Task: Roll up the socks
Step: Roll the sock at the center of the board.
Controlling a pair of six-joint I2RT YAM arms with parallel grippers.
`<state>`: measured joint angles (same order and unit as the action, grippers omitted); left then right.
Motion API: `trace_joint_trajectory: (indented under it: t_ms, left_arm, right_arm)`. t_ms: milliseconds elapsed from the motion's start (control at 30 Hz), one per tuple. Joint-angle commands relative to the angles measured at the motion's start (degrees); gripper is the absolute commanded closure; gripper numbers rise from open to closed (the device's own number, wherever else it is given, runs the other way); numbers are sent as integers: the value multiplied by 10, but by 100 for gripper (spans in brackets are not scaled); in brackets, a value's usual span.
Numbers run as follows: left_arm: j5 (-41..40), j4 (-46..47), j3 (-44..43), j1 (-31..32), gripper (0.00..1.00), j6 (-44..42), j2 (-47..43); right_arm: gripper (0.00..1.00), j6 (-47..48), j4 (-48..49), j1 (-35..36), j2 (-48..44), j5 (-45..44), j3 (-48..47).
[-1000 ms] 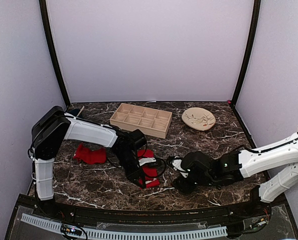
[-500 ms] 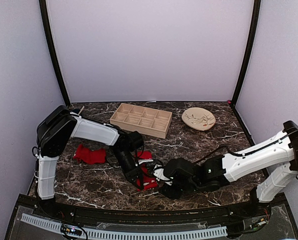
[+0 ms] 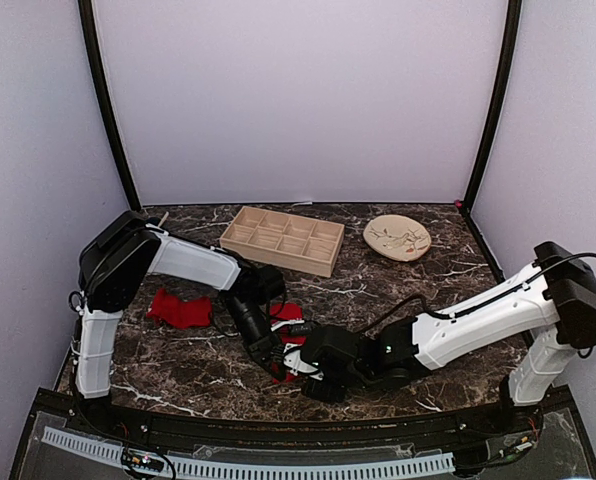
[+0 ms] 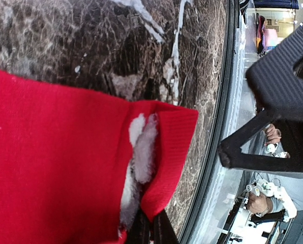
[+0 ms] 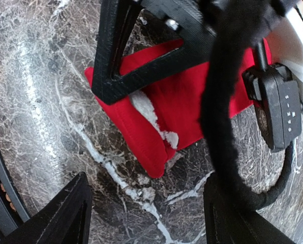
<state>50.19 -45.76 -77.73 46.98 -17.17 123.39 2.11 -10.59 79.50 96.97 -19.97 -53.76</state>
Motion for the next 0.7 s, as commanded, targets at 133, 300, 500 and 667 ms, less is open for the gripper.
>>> trace_joint_trajectory:
  t_ms: [133,300,500,667]
  left_arm:
    - [-82,-26,10,2,97,-16,38]
    - [-82,-29,11,2,96,-15,41]
    - [-64,-30,11,2,96,-15,42]
    - [-65,-31,9,2,96,-16,45]
  right_arm:
    - [30,51,25,3,28,-17,-22]
    - [31,64,40,-5,31,-17,-20]
    - [32,82,46,-21,35,0,-21]
    - [37,87,39,-29,39,28,-25]
